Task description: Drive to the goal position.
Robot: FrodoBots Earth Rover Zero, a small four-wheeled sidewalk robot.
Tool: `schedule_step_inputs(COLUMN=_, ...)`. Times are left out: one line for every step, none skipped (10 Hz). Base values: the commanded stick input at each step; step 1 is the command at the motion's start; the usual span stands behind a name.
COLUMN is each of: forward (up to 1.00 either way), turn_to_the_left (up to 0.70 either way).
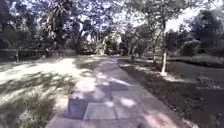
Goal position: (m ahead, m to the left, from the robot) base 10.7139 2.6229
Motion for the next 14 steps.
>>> schedule_step_inputs(forward=0.5, turn_to_the_left=0.0)
schedule_step_inputs(forward=0.5, turn_to_the_left=0.0)
schedule_step_inputs(forward=0.5, turn_to_the_left=0.0)
schedule_step_inputs(forward=0.5, turn_to_the_left=0.0)
schedule_step_inputs(forward=0.5, turn_to_the_left=0.0)
schedule_step_inputs(forward=0.5, turn_to_the_left=0.0)
schedule_step_inputs(forward=0.5, turn_to_the_left=-0.5)
schedule_step_inputs(forward=0.5, turn_to_the_left=-0.5)
schedule_step_inputs(forward=0.5, turn_to_the_left=-0.5)
schedule_step_inputs(forward=0.5, turn_to_the_left=-0.31)
schedule_step_inputs(forward=0.5, turn_to_the_left=-0.02)
schedule_step_inputs(forward=0.5, turn_to_the_left=0.0)
schedule_step_inputs(forward=0.5, turn_to_the_left=0.0)
schedule_step_inputs(forward=0.5, turn_to_the_left=0.0)
